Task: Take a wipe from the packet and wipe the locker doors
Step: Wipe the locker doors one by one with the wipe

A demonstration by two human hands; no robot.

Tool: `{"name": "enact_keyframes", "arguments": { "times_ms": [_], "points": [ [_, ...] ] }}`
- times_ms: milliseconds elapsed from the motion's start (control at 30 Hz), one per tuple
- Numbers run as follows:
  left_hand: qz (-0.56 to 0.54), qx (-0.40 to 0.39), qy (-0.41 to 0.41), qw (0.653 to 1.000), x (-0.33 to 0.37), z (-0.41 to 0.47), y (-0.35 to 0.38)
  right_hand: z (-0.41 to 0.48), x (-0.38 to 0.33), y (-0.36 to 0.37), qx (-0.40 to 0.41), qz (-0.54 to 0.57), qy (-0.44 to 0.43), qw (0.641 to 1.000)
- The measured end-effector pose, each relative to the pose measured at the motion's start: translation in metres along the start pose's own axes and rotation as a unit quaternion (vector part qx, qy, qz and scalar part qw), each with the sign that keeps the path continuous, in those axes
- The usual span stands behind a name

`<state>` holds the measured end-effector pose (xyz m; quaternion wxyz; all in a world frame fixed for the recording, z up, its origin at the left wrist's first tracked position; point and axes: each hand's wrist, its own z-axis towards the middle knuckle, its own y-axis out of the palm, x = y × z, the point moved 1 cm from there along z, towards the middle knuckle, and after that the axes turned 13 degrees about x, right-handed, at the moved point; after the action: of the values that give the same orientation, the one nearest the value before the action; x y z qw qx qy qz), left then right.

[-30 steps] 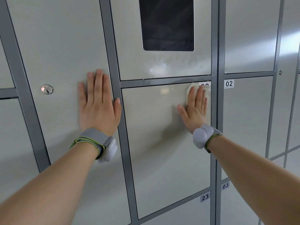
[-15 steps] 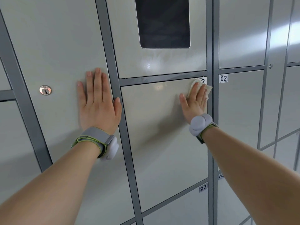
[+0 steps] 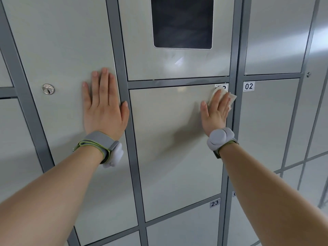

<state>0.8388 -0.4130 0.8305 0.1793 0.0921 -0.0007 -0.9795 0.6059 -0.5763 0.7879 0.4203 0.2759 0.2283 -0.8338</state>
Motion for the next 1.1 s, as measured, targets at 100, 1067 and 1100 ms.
{"name": "enact_keyframes", "arguments": {
  "times_ms": [100, 1067, 1100],
  "points": [
    [0.002, -0.001, -0.004, 1.000, 0.001, -0.001, -0.002, -0.021, -0.002, 0.007, -0.008, 0.000, -0.021, 1.000],
    [-0.023, 0.029, -0.003, 0.999, -0.002, -0.004, -0.001, -0.035, 0.002, 0.014, -0.014, 0.025, -0.096, 0.995],
    [-0.026, 0.032, 0.001, 0.999, -0.003, -0.003, 0.000, -0.039, -0.003, 0.016, -0.013, 0.024, -0.097, 0.995]
  ]
}}
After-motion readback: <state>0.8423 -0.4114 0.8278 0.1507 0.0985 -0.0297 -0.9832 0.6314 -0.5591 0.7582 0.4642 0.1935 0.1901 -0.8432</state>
